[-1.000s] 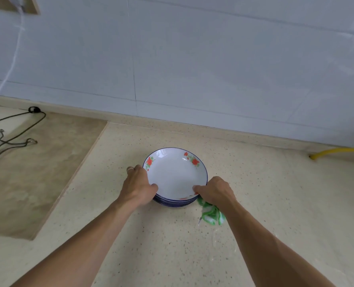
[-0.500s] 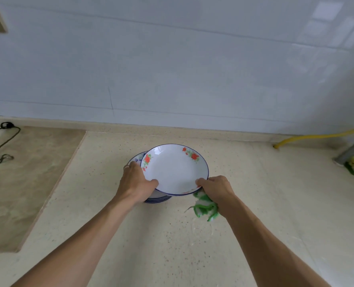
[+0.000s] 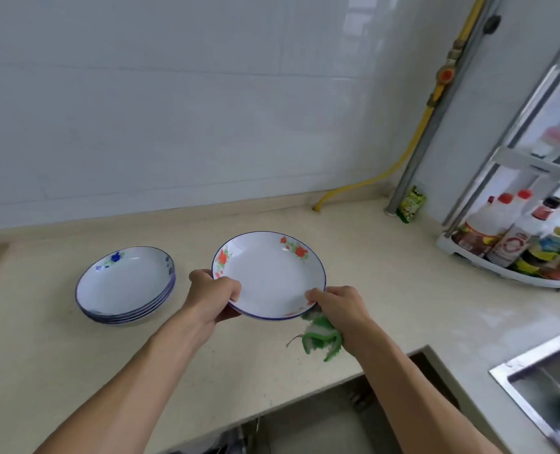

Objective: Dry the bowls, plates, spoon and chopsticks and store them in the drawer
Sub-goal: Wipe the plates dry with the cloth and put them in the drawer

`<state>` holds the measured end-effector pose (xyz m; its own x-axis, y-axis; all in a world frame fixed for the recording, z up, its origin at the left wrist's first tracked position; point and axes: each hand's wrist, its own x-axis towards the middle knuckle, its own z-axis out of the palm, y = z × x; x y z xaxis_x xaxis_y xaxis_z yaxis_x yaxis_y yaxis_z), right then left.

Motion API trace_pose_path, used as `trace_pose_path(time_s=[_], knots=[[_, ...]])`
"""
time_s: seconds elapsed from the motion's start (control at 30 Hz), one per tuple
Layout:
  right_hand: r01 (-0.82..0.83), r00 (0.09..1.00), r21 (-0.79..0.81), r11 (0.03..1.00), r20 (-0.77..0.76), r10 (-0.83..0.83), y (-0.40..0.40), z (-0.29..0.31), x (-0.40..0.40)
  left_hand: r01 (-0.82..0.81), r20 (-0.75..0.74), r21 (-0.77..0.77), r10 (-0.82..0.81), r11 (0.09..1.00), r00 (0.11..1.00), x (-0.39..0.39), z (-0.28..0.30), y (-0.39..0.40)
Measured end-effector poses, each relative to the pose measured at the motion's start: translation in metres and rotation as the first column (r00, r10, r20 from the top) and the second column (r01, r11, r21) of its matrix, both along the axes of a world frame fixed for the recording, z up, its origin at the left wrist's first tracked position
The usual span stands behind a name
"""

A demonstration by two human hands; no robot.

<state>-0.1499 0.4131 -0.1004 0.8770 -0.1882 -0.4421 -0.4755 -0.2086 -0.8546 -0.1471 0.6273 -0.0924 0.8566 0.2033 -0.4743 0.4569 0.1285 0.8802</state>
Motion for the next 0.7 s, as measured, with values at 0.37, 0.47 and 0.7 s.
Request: trace_pose_path(time_s=[0.37,0.47,0.7], knots=[[0.086,0.996,-0.086,0.993,0.010,-0.086,-0.223,0.016,-0.071,0.051,0.049,-0.070,-0.048,0.996,0.998,-0.040,-0.001,-0.235],[0.148,0.989,-0.090,0.985,-0.009,-0.149,-0.280,0.008,-0.087,0.080,0.059,-0.007,-0.079,0.997,0.995,-0.046,-0.008,-0.296],[0.278,0.958,-0.054,0.959,-0.060,-0.281,-0.373,-0.019,-0.119,0.183,0.061,0.144,-0.193,0.973,0.979,-0.045,-0.022,-0.410]])
